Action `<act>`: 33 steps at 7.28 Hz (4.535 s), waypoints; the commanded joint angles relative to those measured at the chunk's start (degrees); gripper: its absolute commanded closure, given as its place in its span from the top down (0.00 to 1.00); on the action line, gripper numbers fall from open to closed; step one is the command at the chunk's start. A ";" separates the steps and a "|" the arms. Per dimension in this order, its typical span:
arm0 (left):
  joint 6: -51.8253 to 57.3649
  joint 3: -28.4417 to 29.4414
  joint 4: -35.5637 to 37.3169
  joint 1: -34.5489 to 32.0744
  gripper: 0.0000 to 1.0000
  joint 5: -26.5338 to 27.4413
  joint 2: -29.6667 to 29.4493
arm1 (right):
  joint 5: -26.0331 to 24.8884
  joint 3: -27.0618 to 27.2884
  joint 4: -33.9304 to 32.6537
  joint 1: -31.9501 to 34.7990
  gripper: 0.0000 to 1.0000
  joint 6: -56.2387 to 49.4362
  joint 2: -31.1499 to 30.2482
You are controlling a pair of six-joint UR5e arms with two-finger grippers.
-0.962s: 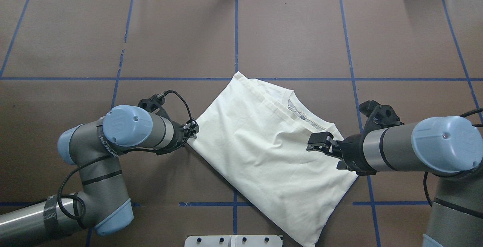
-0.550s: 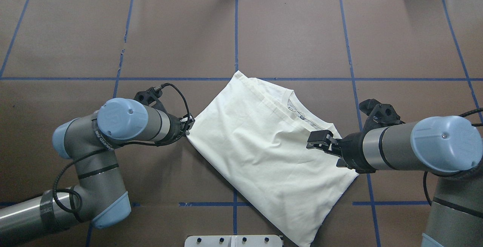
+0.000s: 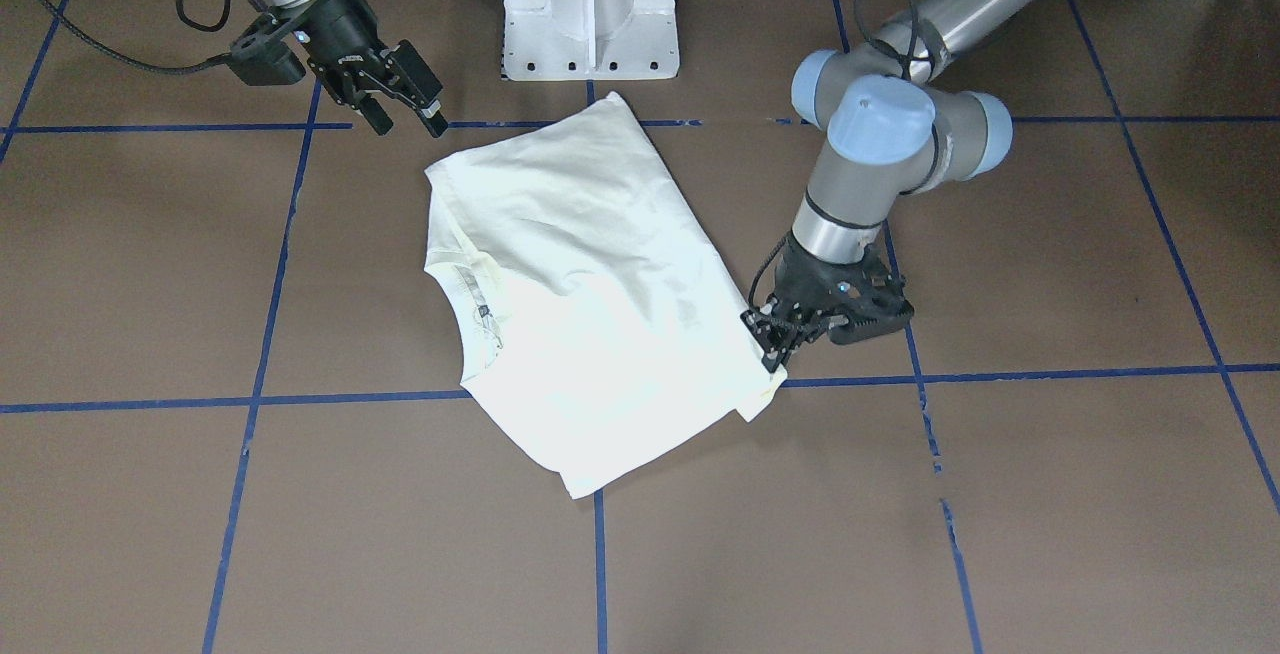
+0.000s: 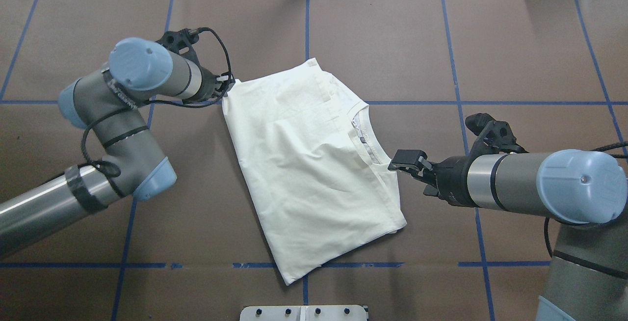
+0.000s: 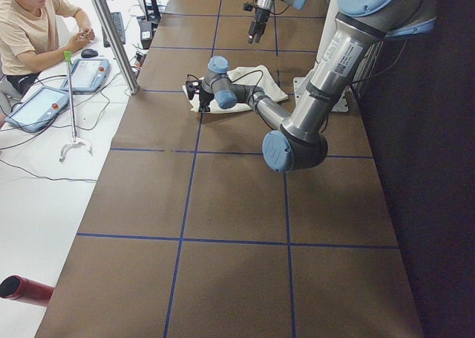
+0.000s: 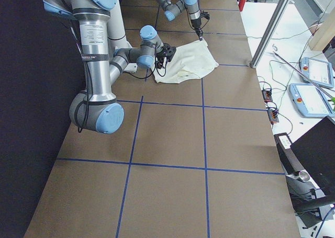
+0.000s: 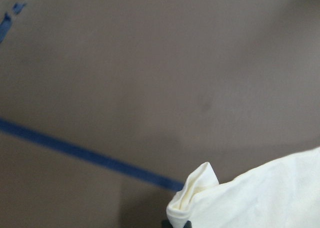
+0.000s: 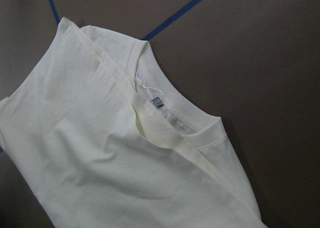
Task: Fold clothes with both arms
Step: 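Rotate the bundle upright with both grippers, left pulling away from robot, then hold the bundle corners with both grippers, right gripper at near edge, then move the left gripper to the bundle's near corner beside the right gripper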
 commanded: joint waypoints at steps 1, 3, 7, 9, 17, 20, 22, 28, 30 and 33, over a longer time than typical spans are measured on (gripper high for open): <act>5.04 20.62 -11.34 -3.05 0.00 -3.64 -10.45 | -1.23 -3.14 4.39 -0.13 1.00 0.03 0.97; 4.38 17.87 -11.00 -3.14 0.52 -4.59 -10.57 | -1.23 -3.58 4.39 -0.40 1.00 0.03 1.15; -4.06 -6.27 -11.35 -1.99 0.81 -8.28 1.89 | -7.18 -8.40 -20.04 -9.33 1.00 0.12 15.60; -6.76 -6.41 -11.26 -1.90 0.84 -11.02 2.62 | -10.27 -12.80 -21.80 -12.77 0.95 0.03 16.79; -8.72 -7.38 -11.35 -1.99 0.83 -10.58 3.58 | -10.90 -15.62 -21.80 -13.23 0.56 0.12 16.79; -8.80 -7.82 -11.35 -2.08 0.83 -10.49 4.11 | -10.90 -15.80 -21.89 -13.23 0.40 0.12 16.88; -8.72 -9.47 -11.35 -2.17 0.83 -10.49 6.03 | -10.90 -16.06 -21.89 -13.23 0.00 0.12 16.97; -16.67 -23.22 -10.56 2.36 0.81 -5.60 15.49 | -10.46 -9.66 -21.89 -12.96 0.00 0.12 16.35; -21.54 -31.26 -0.61 15.78 0.81 4.32 20.19 | -10.20 -5.27 -22.59 -14.19 0.00 0.12 13.21; -26.29 -34.10 6.23 25.76 0.76 9.10 21.94 | -10.20 -5.17 -22.59 -15.43 0.00 0.12 13.01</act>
